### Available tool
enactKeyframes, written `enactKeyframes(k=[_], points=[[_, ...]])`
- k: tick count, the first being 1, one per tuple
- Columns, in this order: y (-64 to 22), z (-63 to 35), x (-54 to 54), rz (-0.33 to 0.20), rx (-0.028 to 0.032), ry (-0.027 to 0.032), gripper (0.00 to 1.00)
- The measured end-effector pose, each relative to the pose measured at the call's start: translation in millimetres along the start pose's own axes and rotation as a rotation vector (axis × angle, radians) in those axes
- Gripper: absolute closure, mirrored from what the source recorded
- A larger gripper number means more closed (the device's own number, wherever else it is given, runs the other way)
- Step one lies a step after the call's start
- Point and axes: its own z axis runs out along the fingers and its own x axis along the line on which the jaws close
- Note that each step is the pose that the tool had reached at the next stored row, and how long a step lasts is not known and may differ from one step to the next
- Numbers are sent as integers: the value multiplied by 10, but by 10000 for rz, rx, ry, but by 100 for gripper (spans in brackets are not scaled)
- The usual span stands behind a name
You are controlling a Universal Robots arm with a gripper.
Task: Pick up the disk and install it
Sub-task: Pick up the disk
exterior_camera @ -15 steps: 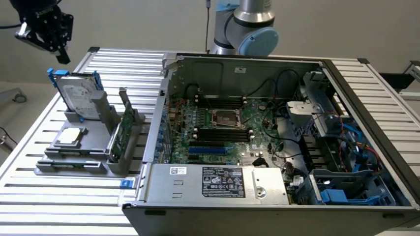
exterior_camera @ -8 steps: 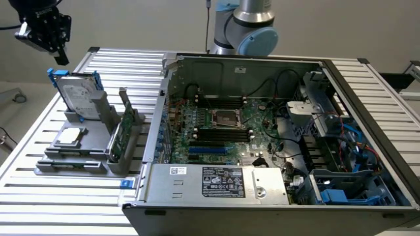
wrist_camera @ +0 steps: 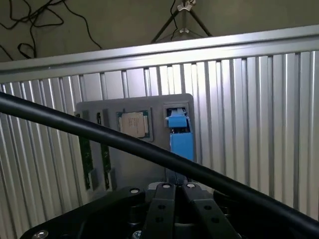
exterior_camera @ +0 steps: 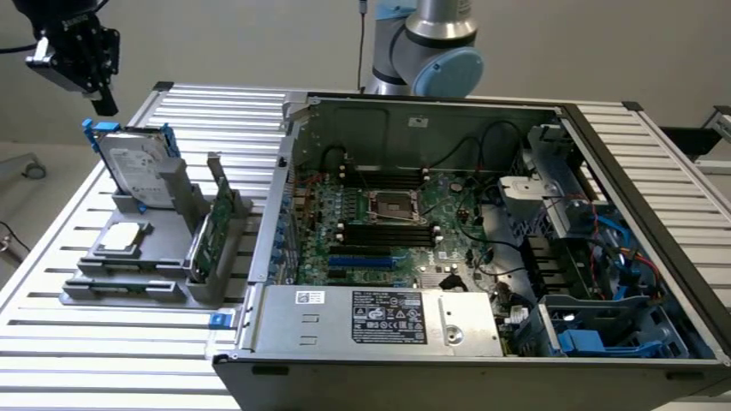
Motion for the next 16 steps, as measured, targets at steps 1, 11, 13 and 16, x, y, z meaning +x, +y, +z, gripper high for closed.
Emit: enactKeyframes(k=[1,11,13,16], points=[[0,0,0,-127,14,16,89],[8,4,0,-1247,-128,-1,89],[8,4,0,-1400,-267,-3,89],[11,4,0,-1693,-365,-6,89]])
